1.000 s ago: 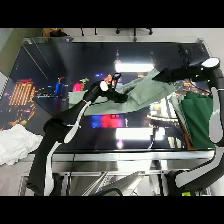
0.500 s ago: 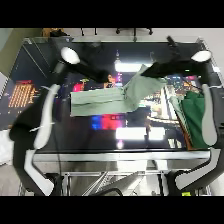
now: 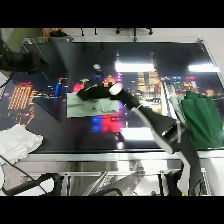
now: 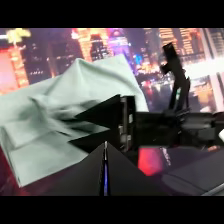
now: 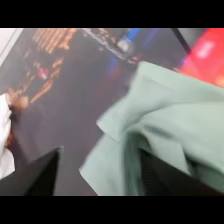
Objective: Fold the shirts.
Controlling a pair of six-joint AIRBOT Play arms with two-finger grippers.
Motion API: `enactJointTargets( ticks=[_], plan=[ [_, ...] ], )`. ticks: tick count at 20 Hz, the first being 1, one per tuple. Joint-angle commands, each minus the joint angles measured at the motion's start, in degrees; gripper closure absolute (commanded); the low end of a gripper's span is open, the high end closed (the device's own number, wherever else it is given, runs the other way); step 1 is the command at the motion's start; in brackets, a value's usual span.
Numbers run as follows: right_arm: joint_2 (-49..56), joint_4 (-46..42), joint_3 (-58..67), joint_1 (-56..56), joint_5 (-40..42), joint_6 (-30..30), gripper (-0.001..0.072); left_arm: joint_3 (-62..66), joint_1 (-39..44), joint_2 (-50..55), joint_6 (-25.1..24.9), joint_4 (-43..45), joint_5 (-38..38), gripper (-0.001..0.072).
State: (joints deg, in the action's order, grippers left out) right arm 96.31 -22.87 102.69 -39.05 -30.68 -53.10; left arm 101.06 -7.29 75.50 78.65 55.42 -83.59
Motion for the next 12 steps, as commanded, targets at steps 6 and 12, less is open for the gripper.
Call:
enactJointTargets(
  ticks=[6, 12],
  plan=[
    [-5.7, 1.4, 3.0, 2.8, -9.4, 9.0, 0.0135, -9.6, -7.5, -7.4, -3.8, 0.0, 2.2, 0.0695],
    [-9.8, -16.2, 2.1, 25.5, -28.0, -13.1, 0.0135, -9.6, -11.7, -8.2, -3.9, 0.0, 1.7, 0.0694]
  ],
)
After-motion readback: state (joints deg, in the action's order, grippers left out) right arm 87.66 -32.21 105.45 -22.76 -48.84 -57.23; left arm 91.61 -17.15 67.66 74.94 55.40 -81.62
